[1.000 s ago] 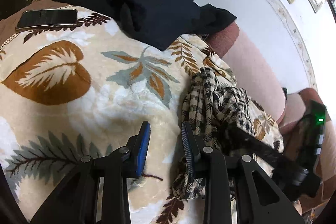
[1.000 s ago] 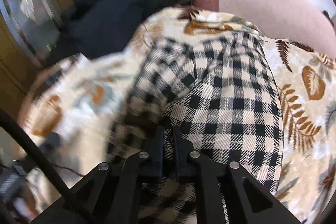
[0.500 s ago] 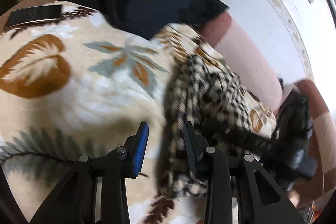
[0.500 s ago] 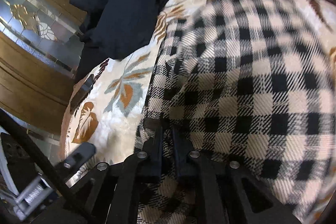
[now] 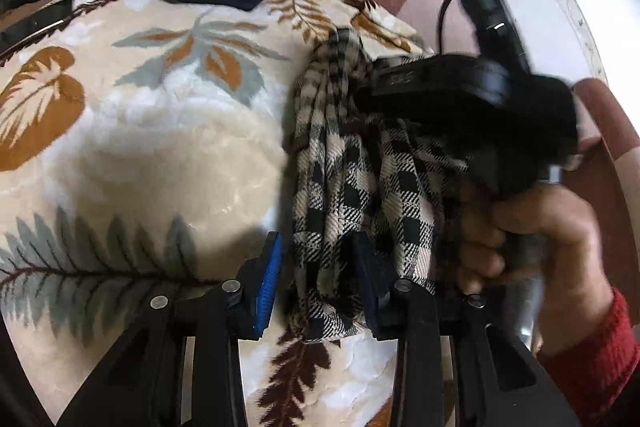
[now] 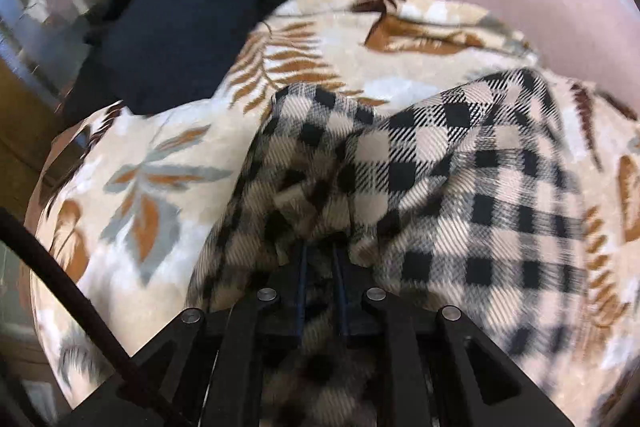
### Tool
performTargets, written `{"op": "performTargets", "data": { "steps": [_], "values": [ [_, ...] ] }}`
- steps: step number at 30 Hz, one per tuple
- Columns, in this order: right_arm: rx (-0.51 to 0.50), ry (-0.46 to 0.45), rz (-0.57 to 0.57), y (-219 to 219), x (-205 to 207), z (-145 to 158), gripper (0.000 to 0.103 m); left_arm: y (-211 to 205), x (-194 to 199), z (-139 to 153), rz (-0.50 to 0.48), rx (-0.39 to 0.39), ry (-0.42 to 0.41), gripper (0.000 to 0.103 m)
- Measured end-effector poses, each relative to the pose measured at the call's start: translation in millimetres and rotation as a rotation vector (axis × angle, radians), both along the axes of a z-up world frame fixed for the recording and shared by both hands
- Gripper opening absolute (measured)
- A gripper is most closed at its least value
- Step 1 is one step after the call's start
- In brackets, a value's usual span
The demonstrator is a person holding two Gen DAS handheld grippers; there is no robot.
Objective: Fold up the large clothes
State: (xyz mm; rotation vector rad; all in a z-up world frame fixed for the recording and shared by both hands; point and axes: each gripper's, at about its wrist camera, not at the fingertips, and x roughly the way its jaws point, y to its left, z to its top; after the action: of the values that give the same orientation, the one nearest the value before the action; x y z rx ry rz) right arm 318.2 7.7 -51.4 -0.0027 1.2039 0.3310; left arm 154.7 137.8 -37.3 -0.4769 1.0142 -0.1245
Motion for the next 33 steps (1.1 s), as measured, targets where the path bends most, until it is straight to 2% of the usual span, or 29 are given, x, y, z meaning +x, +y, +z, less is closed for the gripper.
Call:
{"op": "performTargets", "data": {
  "steps": [3,5,6,7,8,9,10,12,14,16,17,20,22,23,24,25,26,27,29,31,33],
  "values": [
    [0.034,0.015,-0.005,-7.7,2.5,11.1,0.014,9.1,-3.0,13.3,0.021,-0.036,-0.051,0.034],
    [0.17,-0.036,-0.023,-36.2,-10.5,39.3,0.018,12.1,-4.2,19.3,0.036,-0.036,-0.086,0.035],
    [0.201,-0.063,-0.038,-48.1,-17.8,49.5,0.032,12.4,-4.2,21.3,0.04,-0.033,-0.097,0.04],
    [0.224,-0.092,-0.055,-64.0,-25.8,59.0,0.055,12.6,-4.1,22.2,0.043,-0.034,-0.104,0.045],
    [0.242,-0.14,-0.081,-89.9,-39.2,70.4,0.066,12.9,-3.9,22.2,0.049,-0.045,-0.113,0.055],
    [0.242,-0.163,-0.096,-103.8,-46.4,74.5,0.076,12.7,-1.6,22.3,0.05,-0.053,-0.116,0.058],
    [0.229,-0.185,-0.125,-127.8,-57.0,76.5,0.078,12.0,0.7,22.0,0.046,-0.064,-0.123,0.06],
    [0.216,-0.171,-0.154,-157.5,-66.8,68.4,0.08,8.6,6.9,21.4,0.044,-0.044,-0.125,0.067],
    [0.214,-0.117,-0.19,-186.2,-75.4,45.1,0.08,5.4,14.3,18.1,0.043,-0.022,-0.126,0.072],
    [0.257,-0.063,-0.229,-203.6,-79.0,22.0,0.08,-0.8,29.0,4.5,0.0,-0.027,-0.084,0.072],
    [0.299,-0.037,-0.242,-207.7,-77.7,10.8,0.08,-3.0,33.5,-1.2,-0.02,-0.04,-0.066,0.072],
    [0.493,0.018,-0.287,-214.9,-74.1,-17.4,0.08,-10.2,50.9,-29.6,-0.087,-0.168,0.033,0.072],
    [0.626,0.057,-0.279,-209.4,-63.2,-32.4,0.076,-12.1,52.9,-32.5,-0.073,-0.213,0.035,0.072],
    [0.664,0.086,-0.282,-205.6,-57.5,-39.0,0.073,-15.7,53.6,-30.7,-0.07,-0.226,0.034,0.063],
    [0.689,0.114,-0.304,-202.9,-51.7,-45.6,0.066,-20.4,52.8,-28.4,-0.074,-0.241,0.031,0.047],
    [0.704,0.124,-0.308,-202.1,-49.7,-46.8,0.056,-26.4,51.7,-24.6,-0.075,-0.237,0.023,0.045],
    [0.715,0.123,-0.296,-203.6,-47.5,-43.3,0.05,-33.6,50.2,-18.6,-0.075,-0.216,0.008,0.044],
    [0.721,0.11,-0.28,-205.7,-48.5,-37.6,0.039,-43.5,48.3,-10.4,-0.085,-0.197,-0.016,0.041],
    [0.729,0.061,-0.255,-221.4,-54.3,-18.4,0.036,-66.3,43.6,5.8,-0.142,-0.205,-0.061,0.037],
    [0.706,-0.015,-0.252,-250.6,-66.6,6.5,0.036,-95.8,38.2,20.2,-0.204,-0.173,-0.107,0.036],
    [0.66,-0.057,-0.254,-276.2,-76.8,17.2,0.036,-120.9,36.9,21.3,-0.239,-0.115,-0.104,0.031]
  ]
}}
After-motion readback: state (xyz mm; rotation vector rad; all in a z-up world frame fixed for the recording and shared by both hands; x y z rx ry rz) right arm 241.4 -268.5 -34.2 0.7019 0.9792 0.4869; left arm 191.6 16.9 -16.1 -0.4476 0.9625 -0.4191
